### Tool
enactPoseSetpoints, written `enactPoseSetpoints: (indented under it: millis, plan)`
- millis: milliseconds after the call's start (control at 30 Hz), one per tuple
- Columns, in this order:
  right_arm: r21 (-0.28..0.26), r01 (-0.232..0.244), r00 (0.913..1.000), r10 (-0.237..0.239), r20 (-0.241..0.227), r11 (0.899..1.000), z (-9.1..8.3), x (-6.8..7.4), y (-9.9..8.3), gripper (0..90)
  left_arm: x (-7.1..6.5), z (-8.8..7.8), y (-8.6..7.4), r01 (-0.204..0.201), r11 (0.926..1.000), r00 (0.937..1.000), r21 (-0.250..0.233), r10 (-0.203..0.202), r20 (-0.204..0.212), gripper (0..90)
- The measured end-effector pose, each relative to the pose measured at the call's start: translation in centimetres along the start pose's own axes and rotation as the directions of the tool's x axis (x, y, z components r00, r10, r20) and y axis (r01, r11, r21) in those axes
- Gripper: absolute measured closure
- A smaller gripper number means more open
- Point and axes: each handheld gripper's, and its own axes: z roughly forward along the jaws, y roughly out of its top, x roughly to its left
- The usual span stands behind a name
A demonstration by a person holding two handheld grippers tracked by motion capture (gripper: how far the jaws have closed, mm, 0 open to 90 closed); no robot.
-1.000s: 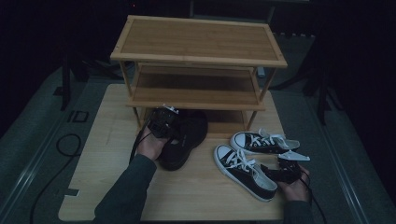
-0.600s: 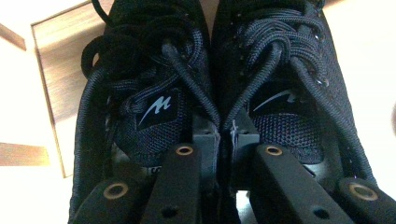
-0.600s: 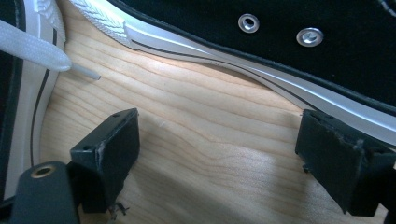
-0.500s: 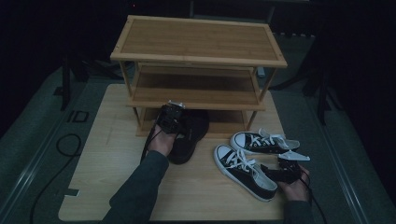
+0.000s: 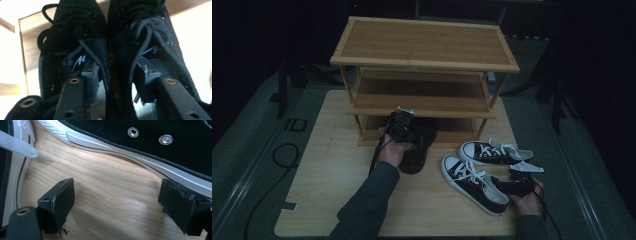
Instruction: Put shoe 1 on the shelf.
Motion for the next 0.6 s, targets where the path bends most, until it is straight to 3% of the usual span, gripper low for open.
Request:
enactPoseSetpoints:
  millis: [133, 433, 567, 600]
  plan:
    - [0.000, -0.001, 1.0000, 0.001, 0.001, 1.000, 0.0, 0.0, 0.0, 13.9, 0.6, -1.1, -0.2, -0.055, 0.9985, 0.9981, 0.005, 0.054, 0.029, 53.4]
    - [0.000, -0.001, 1.0000, 0.001, 0.002, 1.000, 0.0, 0.0, 0.0, 13.8, 1.1, -3.9, -1.4, -0.106, 0.9929, 0.9888, -0.053, 0.111, 0.099, 52.0]
    - [0.000, -0.002, 1.0000, 0.002, 0.001, 1.000, 0.0, 0.0, 0.0, 13.8, 1.4, -5.0, -2.1, -0.140, 0.9872, 0.9792, -0.076, 0.150, 0.137, 53.1]
    - [0.000, -0.002, 1.0000, 0.002, 0.001, 1.000, 0.0, 0.0, 0.0, 13.8, 1.5, -5.3, -2.3, -0.146, 0.9857, 0.9744, -0.085, 0.158, 0.160, 54.1]
